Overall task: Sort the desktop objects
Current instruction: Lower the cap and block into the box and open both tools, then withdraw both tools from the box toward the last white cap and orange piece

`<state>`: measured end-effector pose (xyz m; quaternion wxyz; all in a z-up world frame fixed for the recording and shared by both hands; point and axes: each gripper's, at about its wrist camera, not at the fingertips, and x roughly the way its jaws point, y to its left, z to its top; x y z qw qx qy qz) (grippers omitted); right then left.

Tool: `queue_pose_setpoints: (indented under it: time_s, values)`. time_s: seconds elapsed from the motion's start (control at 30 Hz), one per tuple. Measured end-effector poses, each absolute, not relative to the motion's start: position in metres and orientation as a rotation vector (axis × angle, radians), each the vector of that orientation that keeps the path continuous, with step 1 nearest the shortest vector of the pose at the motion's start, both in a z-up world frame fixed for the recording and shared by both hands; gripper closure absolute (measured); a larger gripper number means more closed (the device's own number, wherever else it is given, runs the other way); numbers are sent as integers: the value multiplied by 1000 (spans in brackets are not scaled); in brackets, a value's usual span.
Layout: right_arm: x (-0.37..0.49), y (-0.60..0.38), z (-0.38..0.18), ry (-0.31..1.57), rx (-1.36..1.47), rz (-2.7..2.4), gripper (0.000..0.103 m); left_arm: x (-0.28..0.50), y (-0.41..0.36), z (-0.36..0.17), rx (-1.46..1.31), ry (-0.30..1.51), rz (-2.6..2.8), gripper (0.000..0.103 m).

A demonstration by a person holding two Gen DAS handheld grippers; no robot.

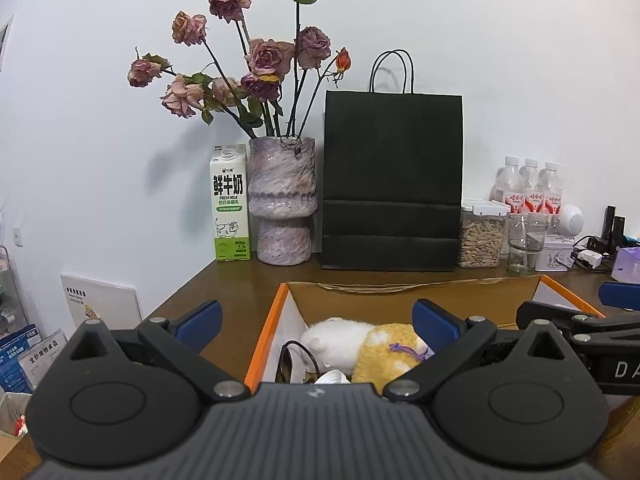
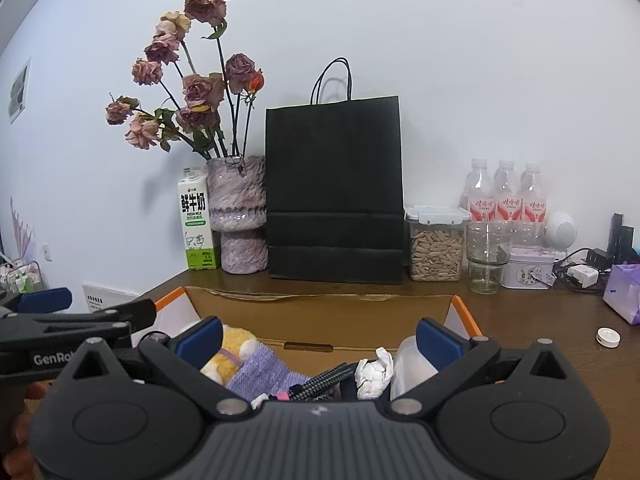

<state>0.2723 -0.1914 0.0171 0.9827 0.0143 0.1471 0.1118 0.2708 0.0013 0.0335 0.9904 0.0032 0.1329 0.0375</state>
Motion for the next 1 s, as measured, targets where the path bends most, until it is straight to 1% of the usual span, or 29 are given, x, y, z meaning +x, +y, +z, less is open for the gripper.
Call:
queue_pose_setpoints:
  time_s: [0.4, 0.73, 1.0]
  values:
    - [246, -192, 20, 250, -28, 225, 0, 255, -3, 33, 19, 263, 45, 0]
    - [201, -214, 18, 335, -60, 249, 0, 210, -11, 23, 61, 307, -44, 0]
    - [182, -235, -3, 440, -35, 244, 0, 190, -27, 2, 108, 417, -127, 0]
